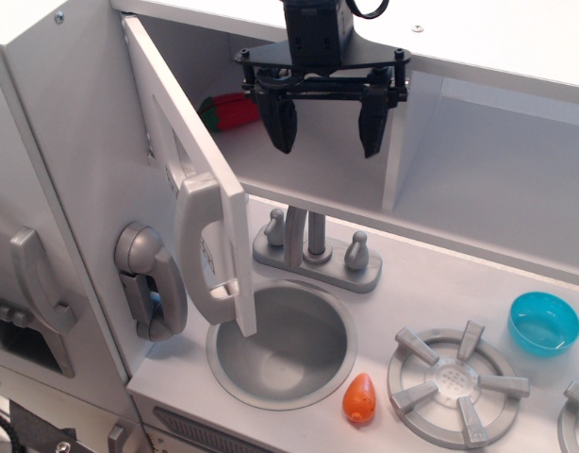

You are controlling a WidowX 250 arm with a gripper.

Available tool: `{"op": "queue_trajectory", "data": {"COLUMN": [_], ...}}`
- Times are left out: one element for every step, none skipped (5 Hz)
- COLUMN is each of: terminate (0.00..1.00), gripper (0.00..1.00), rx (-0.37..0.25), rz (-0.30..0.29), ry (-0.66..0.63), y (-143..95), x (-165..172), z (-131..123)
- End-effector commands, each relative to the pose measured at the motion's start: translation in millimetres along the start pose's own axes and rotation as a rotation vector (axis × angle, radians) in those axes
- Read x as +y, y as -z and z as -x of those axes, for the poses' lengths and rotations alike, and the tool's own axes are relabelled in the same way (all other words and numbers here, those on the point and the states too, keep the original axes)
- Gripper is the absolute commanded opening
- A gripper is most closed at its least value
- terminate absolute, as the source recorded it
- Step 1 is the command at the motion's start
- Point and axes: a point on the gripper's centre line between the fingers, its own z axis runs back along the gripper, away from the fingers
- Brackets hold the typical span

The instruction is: Close microwave

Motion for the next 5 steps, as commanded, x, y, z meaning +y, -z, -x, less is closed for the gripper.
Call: {"op": "queue_trajectory", "data": {"terminate": [0.00, 0.00, 0.00, 0.00, 0.00], "gripper": [1.00, 1.00, 1.00, 1.00, 1.00], "rx": [0.000, -0.012, -0.024, -0.001, 0.012], "rz": [0.000, 0.056, 0.104, 0.149, 0.174], "ry": [0.000, 0.007, 0.005, 0.018, 0.079], "y": [0.0, -25.8, -51.1, -68.1, -80.1], "x": [0.0, -6.4, -10.4, -13.6, -11.1], "z": [0.0, -3.6, 0.2, 12.1, 41.6]}}
